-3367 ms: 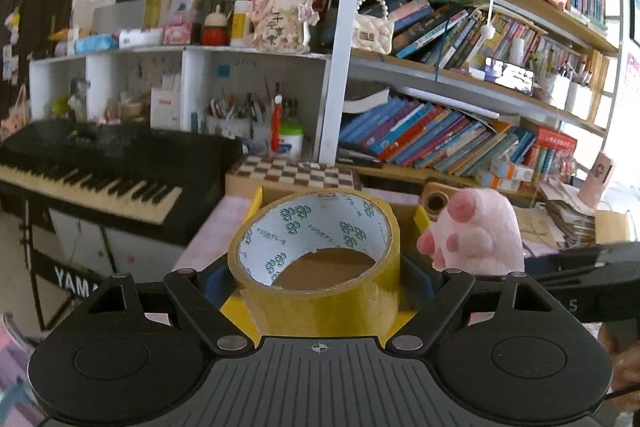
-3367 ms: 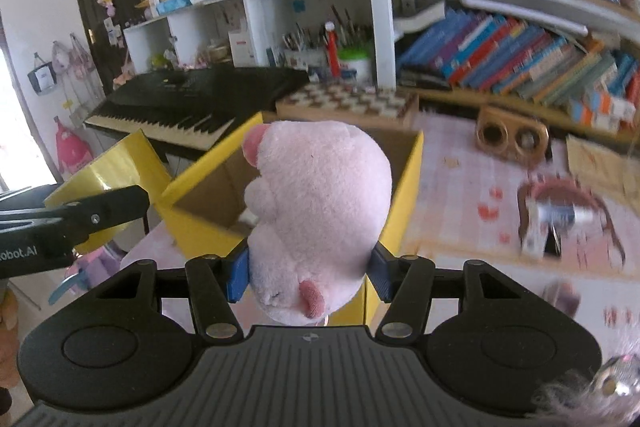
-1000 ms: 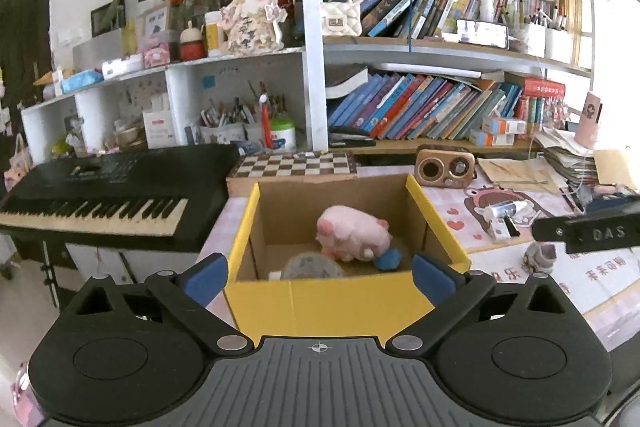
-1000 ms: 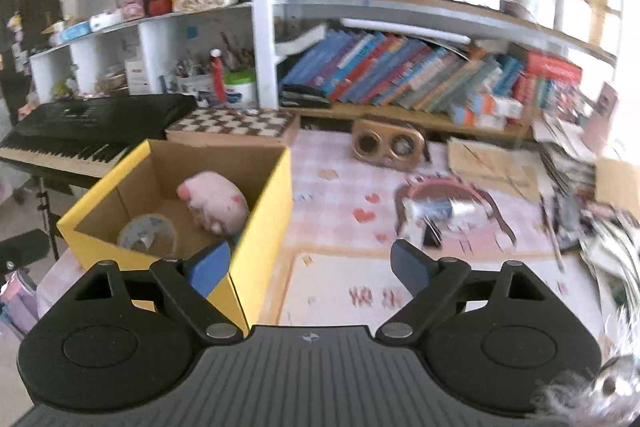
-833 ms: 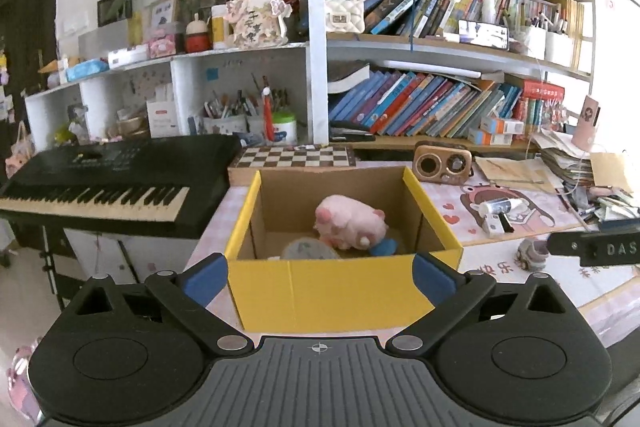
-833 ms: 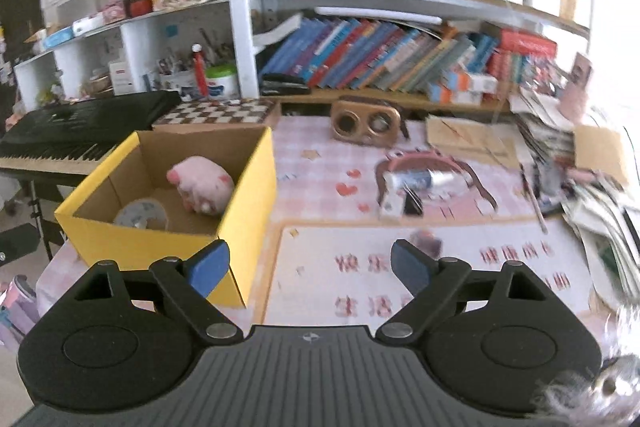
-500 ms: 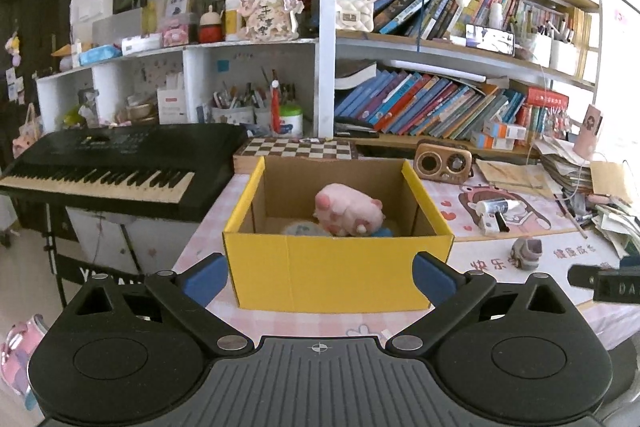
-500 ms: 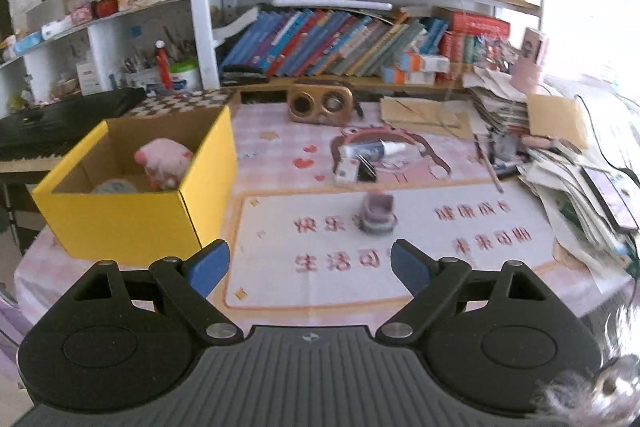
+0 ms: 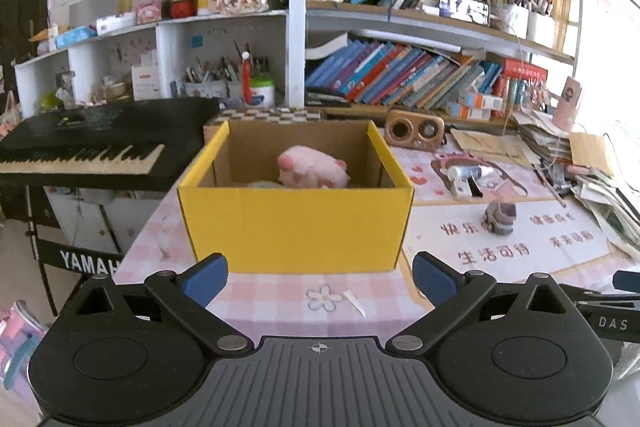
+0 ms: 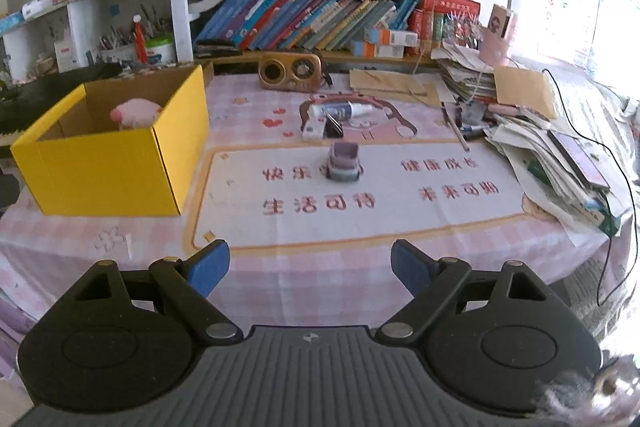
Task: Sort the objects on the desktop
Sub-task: 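Withdraw both open tools from the box back over the table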
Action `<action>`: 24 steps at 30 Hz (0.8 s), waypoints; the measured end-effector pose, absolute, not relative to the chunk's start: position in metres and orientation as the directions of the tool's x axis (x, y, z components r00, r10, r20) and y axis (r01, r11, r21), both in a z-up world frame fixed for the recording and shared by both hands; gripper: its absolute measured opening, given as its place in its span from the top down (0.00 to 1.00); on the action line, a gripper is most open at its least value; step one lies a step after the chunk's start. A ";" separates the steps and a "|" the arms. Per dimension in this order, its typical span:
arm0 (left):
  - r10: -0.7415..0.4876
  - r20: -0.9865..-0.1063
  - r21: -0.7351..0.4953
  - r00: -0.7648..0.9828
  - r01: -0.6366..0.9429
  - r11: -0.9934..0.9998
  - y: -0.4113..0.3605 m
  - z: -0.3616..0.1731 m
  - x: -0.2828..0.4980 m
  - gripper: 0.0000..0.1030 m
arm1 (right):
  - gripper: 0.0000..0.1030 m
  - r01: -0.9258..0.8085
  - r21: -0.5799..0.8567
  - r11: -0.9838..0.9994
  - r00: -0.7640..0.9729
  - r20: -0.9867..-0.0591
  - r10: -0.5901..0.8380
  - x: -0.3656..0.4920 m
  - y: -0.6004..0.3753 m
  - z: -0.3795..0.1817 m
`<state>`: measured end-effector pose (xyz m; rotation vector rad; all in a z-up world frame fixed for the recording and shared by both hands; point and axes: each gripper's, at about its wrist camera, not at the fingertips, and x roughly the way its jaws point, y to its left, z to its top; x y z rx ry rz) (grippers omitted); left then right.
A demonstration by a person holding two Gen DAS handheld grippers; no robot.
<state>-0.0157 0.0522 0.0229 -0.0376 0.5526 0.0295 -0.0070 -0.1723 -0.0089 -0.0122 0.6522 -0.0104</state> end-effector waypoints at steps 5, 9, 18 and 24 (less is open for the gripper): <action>0.008 -0.549 -0.036 0.836 -0.033 0.999 0.046 0.014 -0.016 0.03 | 0.15 0.021 -0.015 1.000 0.773 -0.634 -0.025 -0.009 -0.178 -0.018; -0.011 -0.570 -0.042 0.821 -0.016 0.999 0.038 0.007 -0.013 0.03 | 0.14 0.015 -0.021 1.000 0.756 -0.654 -0.025 -0.011 -0.181 -0.024; -0.040 -0.600 -0.032 0.799 0.026 0.999 0.019 -0.001 -0.001 0.03 | 0.14 0.025 -0.022 0.999 0.730 -0.682 -0.033 -0.007 -0.191 -0.033; -0.064 -0.614 -0.030 0.787 0.057 0.998 0.003 -0.005 0.009 0.03 | 0.13 0.044 -0.022 0.999 0.721 -0.691 -0.047 -0.003 -0.202 -0.036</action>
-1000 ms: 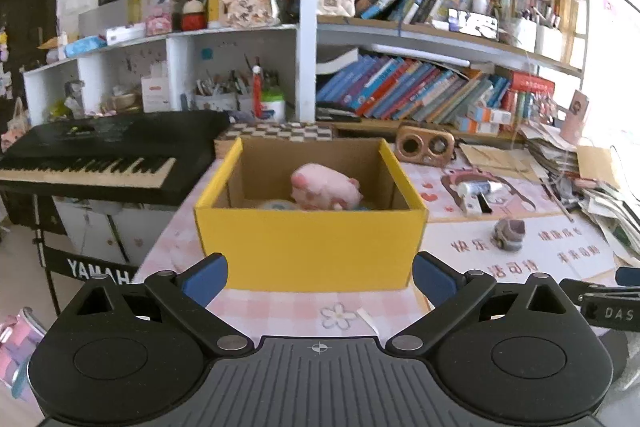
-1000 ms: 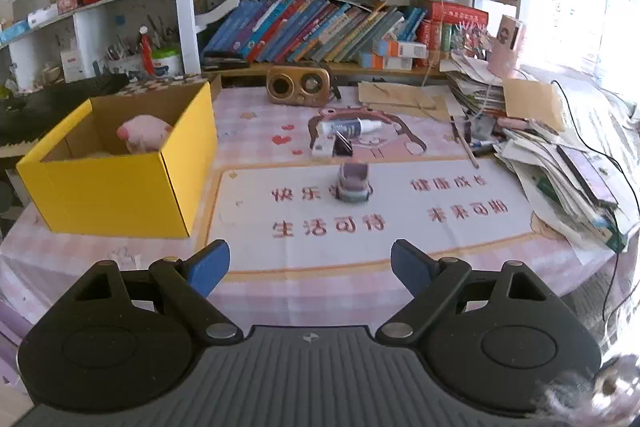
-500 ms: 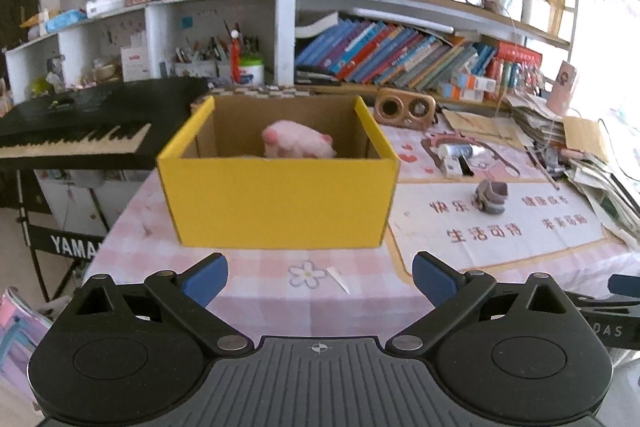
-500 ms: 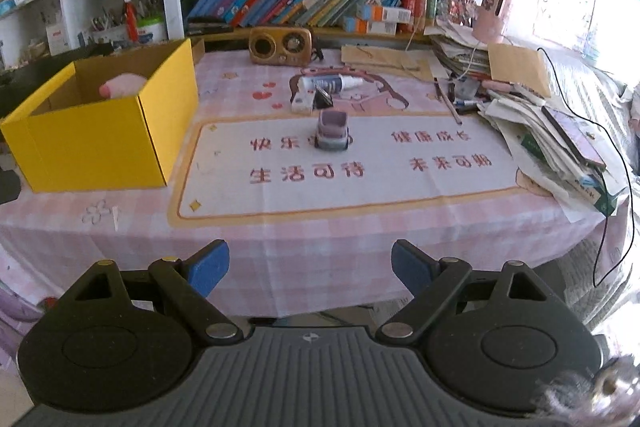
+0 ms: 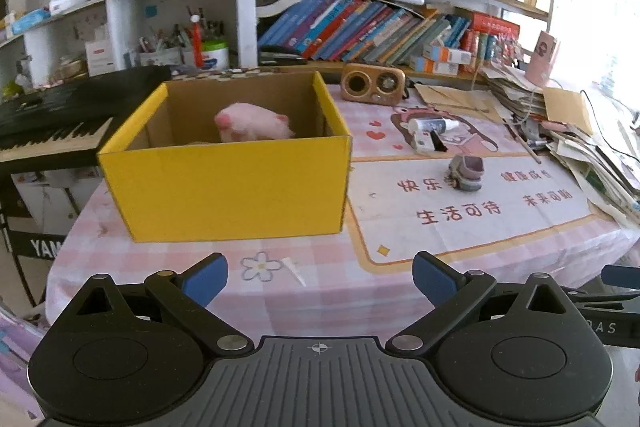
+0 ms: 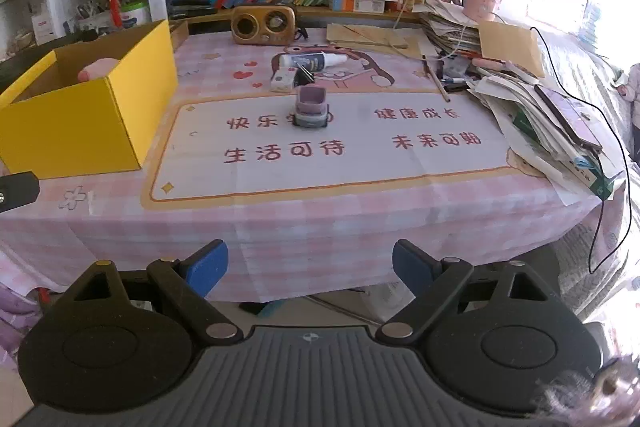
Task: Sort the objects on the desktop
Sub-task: 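Withdraw both open tools from the box back over the table, then move the right tool toward the grey-purple toy car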
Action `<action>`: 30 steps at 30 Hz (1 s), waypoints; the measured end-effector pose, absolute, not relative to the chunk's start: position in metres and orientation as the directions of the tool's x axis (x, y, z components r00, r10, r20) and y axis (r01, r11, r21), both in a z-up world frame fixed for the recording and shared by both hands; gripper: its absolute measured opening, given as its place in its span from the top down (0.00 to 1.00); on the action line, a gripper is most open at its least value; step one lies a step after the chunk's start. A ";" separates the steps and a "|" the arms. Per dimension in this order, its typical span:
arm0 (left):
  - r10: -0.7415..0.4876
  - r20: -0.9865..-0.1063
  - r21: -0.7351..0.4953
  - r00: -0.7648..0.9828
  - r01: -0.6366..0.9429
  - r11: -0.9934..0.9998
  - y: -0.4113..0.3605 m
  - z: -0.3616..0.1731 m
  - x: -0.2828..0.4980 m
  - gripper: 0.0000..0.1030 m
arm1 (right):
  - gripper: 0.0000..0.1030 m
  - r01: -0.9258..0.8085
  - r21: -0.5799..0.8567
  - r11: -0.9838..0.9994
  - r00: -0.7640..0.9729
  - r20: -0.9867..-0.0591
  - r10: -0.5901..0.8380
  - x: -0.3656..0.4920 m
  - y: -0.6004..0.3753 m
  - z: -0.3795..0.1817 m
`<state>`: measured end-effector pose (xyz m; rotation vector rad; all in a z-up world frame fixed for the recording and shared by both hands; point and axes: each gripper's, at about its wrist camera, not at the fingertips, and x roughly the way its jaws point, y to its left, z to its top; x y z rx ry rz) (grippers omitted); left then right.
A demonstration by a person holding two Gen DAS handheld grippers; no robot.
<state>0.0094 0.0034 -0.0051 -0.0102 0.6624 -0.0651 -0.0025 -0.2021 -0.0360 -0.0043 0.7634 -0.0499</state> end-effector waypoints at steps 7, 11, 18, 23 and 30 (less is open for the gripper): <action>-0.097 -0.629 -0.029 0.772 0.101 0.994 -0.020 -0.010 0.024 0.03 | 0.13 0.076 -0.022 0.997 0.706 -0.705 -0.069 0.004 -0.221 -0.041; -0.110 -0.638 -0.029 0.762 0.119 0.992 -0.033 -0.013 0.033 0.02 | 0.13 0.090 -0.023 0.996 0.697 -0.713 -0.079 0.009 -0.232 -0.044; -0.125 -0.653 -0.027 0.747 0.142 0.990 -0.058 -0.017 0.052 0.03 | 0.13 0.108 -0.022 0.994 0.680 -0.727 -0.090 0.024 -0.256 -0.048; -0.131 -0.663 -0.028 0.737 0.151 0.988 -0.077 -0.020 0.067 0.03 | 0.13 0.111 -0.024 0.993 0.671 -0.735 -0.093 0.038 -0.274 -0.050; -0.132 -0.672 -0.033 0.729 0.148 0.988 -0.105 -0.023 0.092 0.03 | 0.13 0.102 -0.029 0.994 0.663 -0.743 -0.089 0.064 -0.299 -0.051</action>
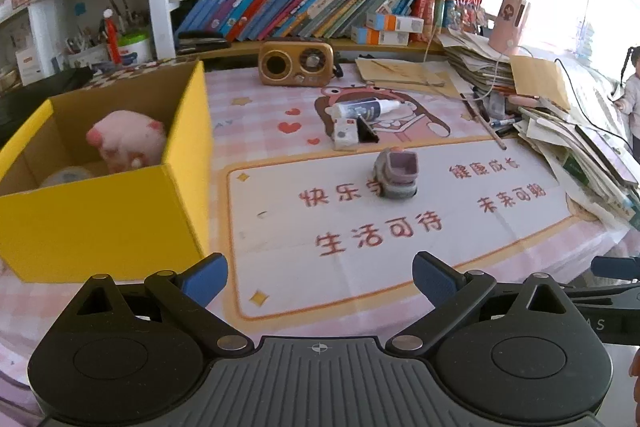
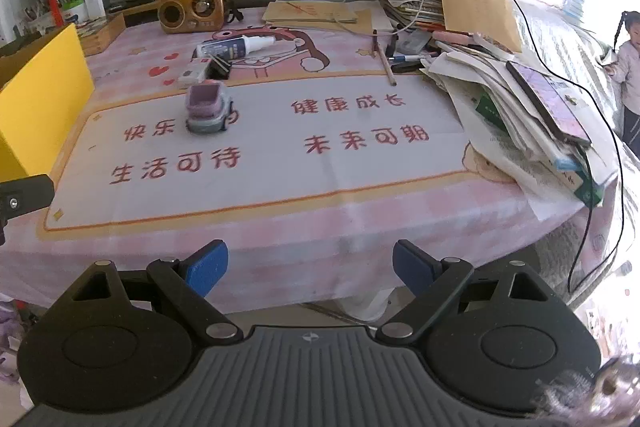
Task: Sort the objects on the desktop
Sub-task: 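Move the right tool toward the grey-purple toy car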
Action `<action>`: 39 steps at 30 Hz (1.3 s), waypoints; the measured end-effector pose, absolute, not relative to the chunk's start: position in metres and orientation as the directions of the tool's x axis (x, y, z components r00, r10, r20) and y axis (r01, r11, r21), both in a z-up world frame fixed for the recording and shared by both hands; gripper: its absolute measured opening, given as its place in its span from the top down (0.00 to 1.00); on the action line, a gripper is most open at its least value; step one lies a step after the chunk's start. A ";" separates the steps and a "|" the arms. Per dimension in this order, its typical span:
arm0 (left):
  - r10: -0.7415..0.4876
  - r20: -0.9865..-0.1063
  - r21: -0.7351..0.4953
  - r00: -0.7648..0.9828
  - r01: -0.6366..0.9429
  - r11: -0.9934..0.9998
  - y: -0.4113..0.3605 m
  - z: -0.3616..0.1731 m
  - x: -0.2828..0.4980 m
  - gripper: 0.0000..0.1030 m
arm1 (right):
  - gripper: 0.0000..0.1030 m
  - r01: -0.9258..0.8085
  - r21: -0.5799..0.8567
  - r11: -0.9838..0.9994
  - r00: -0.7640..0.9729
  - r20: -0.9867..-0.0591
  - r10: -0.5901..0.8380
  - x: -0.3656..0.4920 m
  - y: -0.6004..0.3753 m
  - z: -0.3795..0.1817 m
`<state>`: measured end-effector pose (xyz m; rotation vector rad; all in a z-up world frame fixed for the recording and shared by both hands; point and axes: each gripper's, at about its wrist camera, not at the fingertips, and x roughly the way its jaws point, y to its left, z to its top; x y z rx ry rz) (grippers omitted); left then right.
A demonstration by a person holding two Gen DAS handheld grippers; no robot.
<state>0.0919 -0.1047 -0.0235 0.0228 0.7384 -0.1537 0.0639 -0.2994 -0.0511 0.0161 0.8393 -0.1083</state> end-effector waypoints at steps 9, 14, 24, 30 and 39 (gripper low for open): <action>-0.106 -0.687 -0.035 0.719 0.113 0.993 -0.134 -0.026 0.113 0.03 | 0.13 0.062 -0.029 0.998 0.655 -0.753 -0.063 0.095 -0.330 -0.052; -0.071 -0.696 -0.024 0.715 0.075 0.997 -0.142 -0.027 0.119 0.03 | 0.13 0.017 -0.021 1.000 0.649 -0.760 -0.027 0.112 -0.339 -0.055; -0.034 -0.692 -0.031 0.721 0.017 0.999 -0.148 -0.027 0.128 0.03 | 0.11 -0.097 0.001 0.995 0.637 -0.769 0.063 0.139 -0.343 -0.060; 0.051 -0.686 0.040 0.726 -0.033 0.999 -0.154 -0.029 0.130 0.03 | 0.11 -0.148 0.015 0.989 0.632 -0.768 0.106 0.153 -0.341 -0.062; 0.072 -0.683 0.042 0.727 -0.059 0.997 -0.152 -0.024 0.135 0.03 | 0.11 -0.220 0.026 0.975 0.628 -0.761 0.162 0.171 -0.334 -0.064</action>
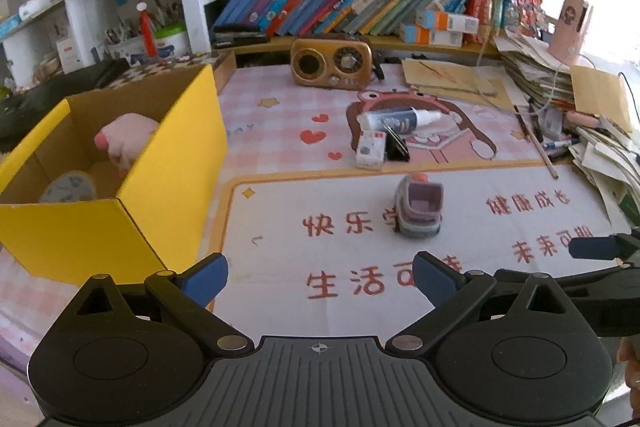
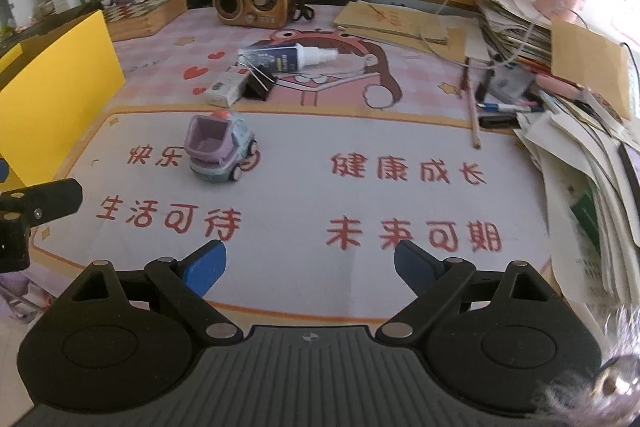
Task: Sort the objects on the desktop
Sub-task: 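Move the right tool toward the grey-purple toy car, then close the right tool on the toy car and lift it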
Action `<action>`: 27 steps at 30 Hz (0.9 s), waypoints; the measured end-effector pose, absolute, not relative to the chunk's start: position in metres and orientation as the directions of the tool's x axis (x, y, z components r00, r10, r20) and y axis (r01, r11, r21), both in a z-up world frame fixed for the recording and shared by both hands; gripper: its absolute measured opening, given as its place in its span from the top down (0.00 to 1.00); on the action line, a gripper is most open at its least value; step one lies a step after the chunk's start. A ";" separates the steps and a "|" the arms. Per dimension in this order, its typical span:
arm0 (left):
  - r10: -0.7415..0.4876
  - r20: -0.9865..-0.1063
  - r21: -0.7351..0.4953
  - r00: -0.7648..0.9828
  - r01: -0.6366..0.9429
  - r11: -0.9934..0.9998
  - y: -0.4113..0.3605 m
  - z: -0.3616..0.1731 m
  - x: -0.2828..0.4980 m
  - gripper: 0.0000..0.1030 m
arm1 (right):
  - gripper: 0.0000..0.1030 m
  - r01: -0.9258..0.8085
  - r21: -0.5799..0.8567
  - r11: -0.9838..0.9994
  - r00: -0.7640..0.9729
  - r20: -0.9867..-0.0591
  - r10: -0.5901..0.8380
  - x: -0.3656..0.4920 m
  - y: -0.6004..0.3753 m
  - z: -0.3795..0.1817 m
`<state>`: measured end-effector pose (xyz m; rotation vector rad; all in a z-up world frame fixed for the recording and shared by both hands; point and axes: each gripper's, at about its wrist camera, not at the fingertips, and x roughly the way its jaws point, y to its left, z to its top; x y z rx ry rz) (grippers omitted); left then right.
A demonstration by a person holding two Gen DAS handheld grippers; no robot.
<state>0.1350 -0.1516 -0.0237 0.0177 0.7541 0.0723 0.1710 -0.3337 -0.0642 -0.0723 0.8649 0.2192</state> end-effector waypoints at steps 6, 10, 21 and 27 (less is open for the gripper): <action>0.126 -0.651 0.068 0.749 -0.108 0.992 -0.146 -0.017 0.136 0.03 | 0.12 -0.274 0.034 0.961 0.623 -0.755 0.204 0.183 -0.325 -0.065; 0.131 -0.641 0.058 0.756 -0.123 0.991 -0.143 -0.013 0.139 0.03 | 0.12 -0.308 0.027 0.951 0.623 -0.749 0.223 0.192 -0.319 -0.065; 0.199 -0.610 0.111 0.767 -0.166 0.980 -0.139 -0.005 0.141 0.03 | 0.14 -0.404 0.031 0.914 0.605 -0.741 0.292 0.219 -0.297 -0.071; 0.198 -0.618 0.106 0.761 -0.169 0.980 -0.136 -0.004 0.141 0.03 | 0.14 -0.443 0.025 0.896 0.609 -0.725 0.321 0.238 -0.282 -0.076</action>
